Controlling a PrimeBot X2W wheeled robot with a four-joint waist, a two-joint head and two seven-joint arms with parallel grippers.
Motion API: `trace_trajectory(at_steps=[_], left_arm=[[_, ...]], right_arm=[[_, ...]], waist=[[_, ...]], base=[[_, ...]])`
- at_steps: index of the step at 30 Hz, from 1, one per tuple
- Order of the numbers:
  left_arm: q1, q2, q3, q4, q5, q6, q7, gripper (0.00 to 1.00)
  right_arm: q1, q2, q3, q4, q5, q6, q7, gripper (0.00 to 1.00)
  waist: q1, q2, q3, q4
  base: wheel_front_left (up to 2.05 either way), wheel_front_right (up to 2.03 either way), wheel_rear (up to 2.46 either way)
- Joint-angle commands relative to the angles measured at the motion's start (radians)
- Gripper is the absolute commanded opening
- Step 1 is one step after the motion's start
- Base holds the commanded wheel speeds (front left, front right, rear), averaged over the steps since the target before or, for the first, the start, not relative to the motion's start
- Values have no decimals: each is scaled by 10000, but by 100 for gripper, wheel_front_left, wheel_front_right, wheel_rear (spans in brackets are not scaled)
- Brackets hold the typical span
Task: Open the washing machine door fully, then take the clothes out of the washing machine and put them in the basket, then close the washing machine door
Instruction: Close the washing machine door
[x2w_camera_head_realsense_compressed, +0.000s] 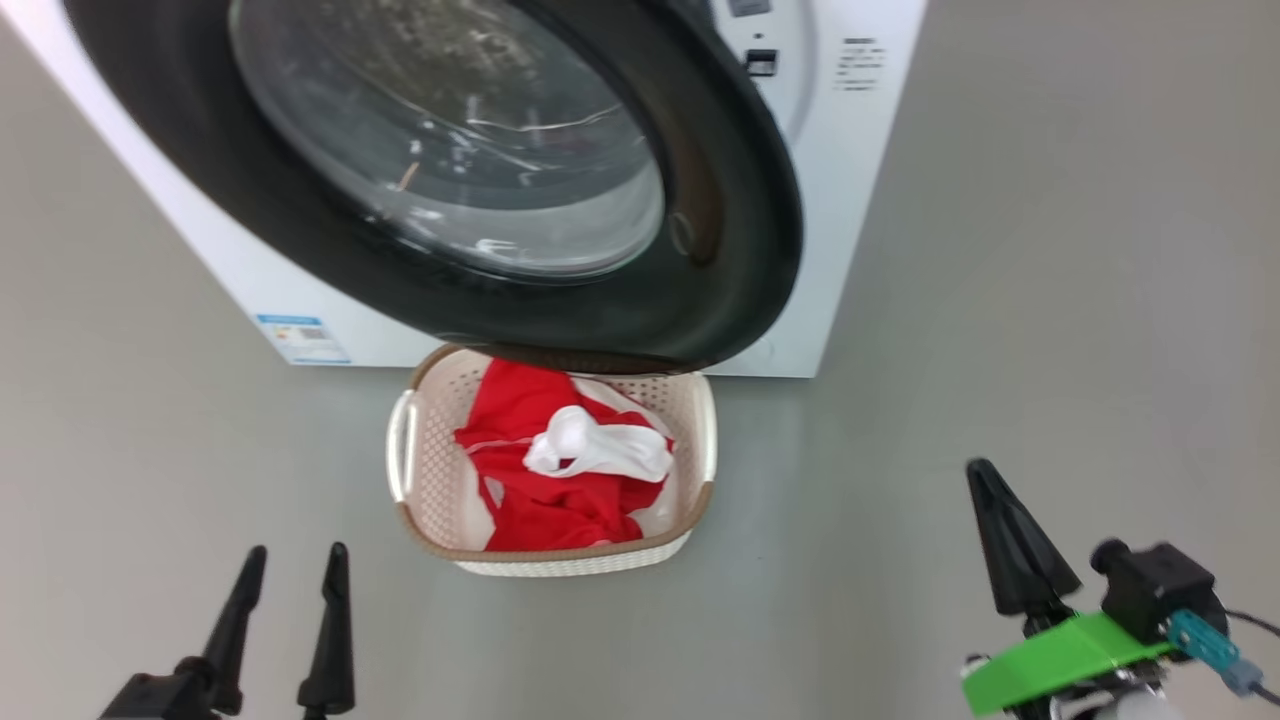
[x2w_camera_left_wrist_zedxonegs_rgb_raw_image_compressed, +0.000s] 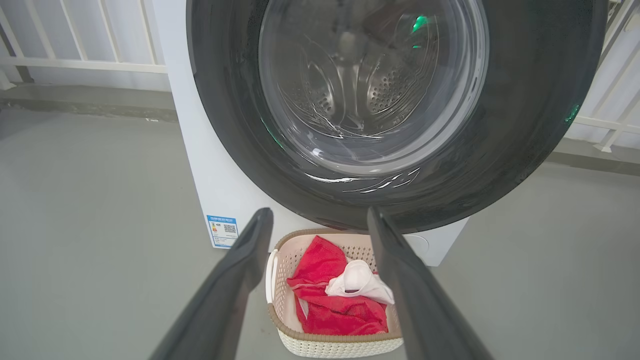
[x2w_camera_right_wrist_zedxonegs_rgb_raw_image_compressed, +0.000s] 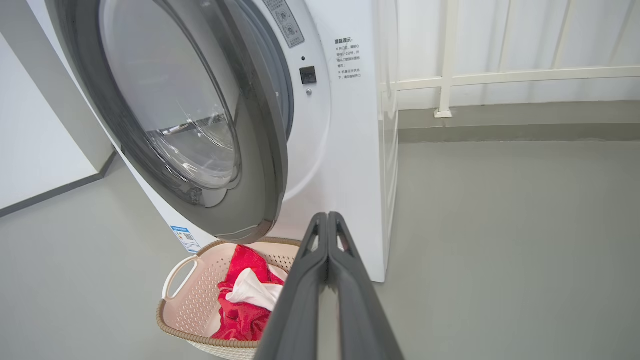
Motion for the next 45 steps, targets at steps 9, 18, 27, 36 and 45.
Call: trace_trajectory(at_steps=[9, 18, 27, 36, 45], left_arm=[[-387, -88, -61, -56, -306, -52, -120, 100], [-791, -112, -464, -57, -746, -52, -120, 100], [-1121, -115, -678, -76, -1170, -52, -120, 100], [-1612, -115, -989, -209, -1432, -52, -120, 100], [-2115, -115, -1376, -344, -1714, -52, -120, 100]], right_arm=[[-1815, -46, 1026, 80, 262, 73, -65, 0], [-3714, -244, 1259, 522, 195, 73, -65, 0], [-4792, -401, 920, 797, 295, 73, -65, 0], [-5652, -791, 591, 763, 229, 73, -65, 0], [-6864, -946, 74, 922, 118, 73, -65, 0]], waist=[[0, 0, 224, 1384], [0, 0, 784, 2137], [0, 0, 1401, 2402], [0, 0, 2297, 2520], [0, 0, 3050, 2784]], base=[[0, 0, 0], [0, 0, 0], [0, 0, 0], [0, 0, 0], [0, 0, 0]])
